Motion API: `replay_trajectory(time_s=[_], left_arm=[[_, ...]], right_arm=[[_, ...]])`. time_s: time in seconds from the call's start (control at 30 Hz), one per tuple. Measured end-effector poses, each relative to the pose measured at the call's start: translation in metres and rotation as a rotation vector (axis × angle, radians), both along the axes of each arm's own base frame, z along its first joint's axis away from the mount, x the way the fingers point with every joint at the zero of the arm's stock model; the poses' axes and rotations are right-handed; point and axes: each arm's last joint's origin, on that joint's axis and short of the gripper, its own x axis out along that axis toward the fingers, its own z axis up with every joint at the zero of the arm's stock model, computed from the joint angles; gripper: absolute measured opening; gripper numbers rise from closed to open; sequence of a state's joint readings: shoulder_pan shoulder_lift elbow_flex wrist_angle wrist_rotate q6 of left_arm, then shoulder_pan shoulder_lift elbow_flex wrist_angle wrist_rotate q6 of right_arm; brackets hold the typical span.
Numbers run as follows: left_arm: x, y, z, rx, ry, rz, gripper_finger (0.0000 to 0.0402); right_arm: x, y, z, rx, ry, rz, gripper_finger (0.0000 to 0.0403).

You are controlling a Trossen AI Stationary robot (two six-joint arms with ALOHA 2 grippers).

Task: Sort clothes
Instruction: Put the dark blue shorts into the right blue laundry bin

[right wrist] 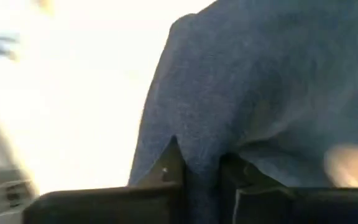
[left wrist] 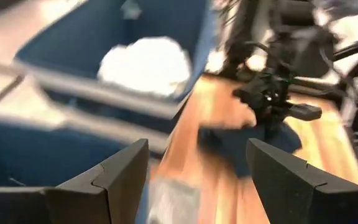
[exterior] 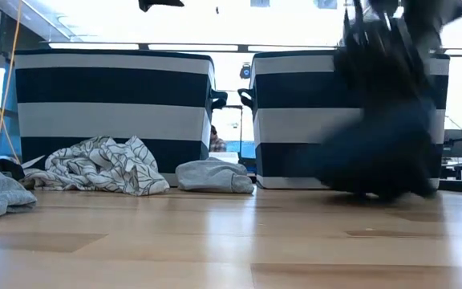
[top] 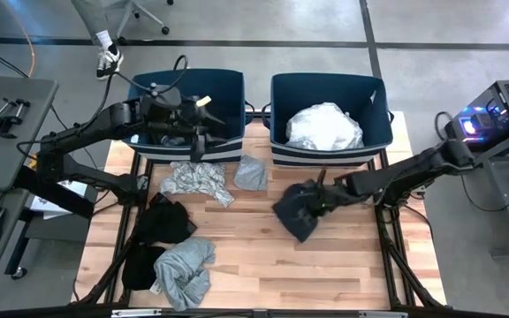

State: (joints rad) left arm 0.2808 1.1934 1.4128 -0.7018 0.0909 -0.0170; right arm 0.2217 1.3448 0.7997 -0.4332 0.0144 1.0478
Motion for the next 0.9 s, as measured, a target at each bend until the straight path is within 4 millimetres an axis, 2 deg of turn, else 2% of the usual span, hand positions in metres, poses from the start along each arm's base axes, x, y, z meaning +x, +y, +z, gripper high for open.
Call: replay_trajectory(time_s=[0.1, 0.23, 0.33, 0.43, 0.57, 0.67, 0.77, 0.9], left_arm=[[0.006, -0.006, 0.009, 0.035, -0.100, -0.115, 0.0255], [0.020, -0.011, 0.019, 0.030, -0.256, -0.261, 0.0255], [0.036, -0.012, 0.019, 0.006, -0.328, -0.325, 0.0255], [0.055, -0.010, 0.011, -0.008, -0.342, -0.395, 0.0255], [0.076, -0.006, -0.006, -0.039, -0.302, -0.429, 0.0262], [0.089, -0.003, -0.027, -0.085, -0.195, -0.433, 0.0274], [0.090, -0.003, -0.043, -0.128, -0.066, -0.441, 0.0282], [0.086, -0.005, -0.054, -0.192, 0.045, -0.437, 0.0276]], right_arm=[[0.016, -0.005, 0.044, -0.068, -0.146, 0.078, 0.0042], [0.037, -0.020, 0.100, -0.218, -0.330, 0.150, 0.0031], [0.051, -0.033, 0.130, -0.322, -0.417, 0.192, 0.0018], [0.063, -0.043, 0.155, -0.390, -0.495, 0.246, 0.0017], [0.080, -0.051, 0.174, -0.377, -0.569, 0.344, 0.0024], [0.088, -0.052, 0.184, -0.365, -0.603, 0.407, 0.0026], [0.089, -0.051, 0.188, -0.376, -0.560, 0.438, 0.0026], [0.086, -0.052, 0.187, -0.374, -0.499, 0.442, 0.0026]])
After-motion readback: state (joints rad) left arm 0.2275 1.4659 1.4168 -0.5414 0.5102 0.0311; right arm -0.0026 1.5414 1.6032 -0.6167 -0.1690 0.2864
